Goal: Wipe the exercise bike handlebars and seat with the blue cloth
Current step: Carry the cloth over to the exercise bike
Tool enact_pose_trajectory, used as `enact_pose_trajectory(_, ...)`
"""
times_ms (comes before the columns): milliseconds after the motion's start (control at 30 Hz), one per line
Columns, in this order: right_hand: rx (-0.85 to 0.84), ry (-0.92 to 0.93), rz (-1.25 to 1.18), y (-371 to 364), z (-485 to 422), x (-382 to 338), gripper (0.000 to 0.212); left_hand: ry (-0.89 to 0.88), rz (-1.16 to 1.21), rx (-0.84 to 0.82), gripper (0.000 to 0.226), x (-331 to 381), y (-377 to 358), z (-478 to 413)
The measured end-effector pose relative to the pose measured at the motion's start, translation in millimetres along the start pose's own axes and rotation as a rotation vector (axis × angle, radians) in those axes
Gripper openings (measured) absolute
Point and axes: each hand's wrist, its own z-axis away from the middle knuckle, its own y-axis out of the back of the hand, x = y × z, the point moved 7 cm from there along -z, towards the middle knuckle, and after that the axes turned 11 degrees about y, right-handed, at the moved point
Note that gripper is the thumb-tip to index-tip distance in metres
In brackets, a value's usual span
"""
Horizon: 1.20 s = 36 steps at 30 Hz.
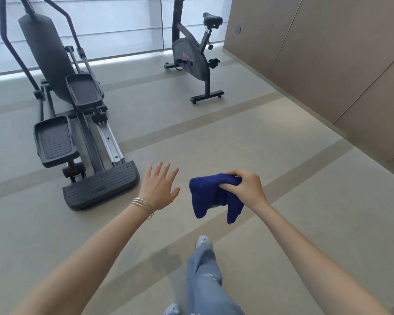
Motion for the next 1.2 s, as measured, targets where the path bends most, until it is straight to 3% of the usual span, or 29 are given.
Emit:
enact_pose_trajectory(300, -0.049, 0.032, -0.028, 17, -183, 45, 0.014, 0.074, -0.022, 0.052, 0.064, -14, 18, -173)
enact_pose_trajectory(700, -0.123, 0.041, -0.033, 28, -348, 101, 0.020, 0.235, -0.014, -0.068, 0.066, -15, -16, -325)
enact_pose_trajectory(867, -0.092, -0.016, -0.090, 26, -412, 130, 0.017, 0.201, -0.002, -0.089, 0.066, -20, -22, -399)
enact_pose_trajectory(1200, -0.002, 0.016, -0.076, 39, -622, 129, 0.017, 0.120, 0.052, 0.048, 0.067, -47, 30, -615)
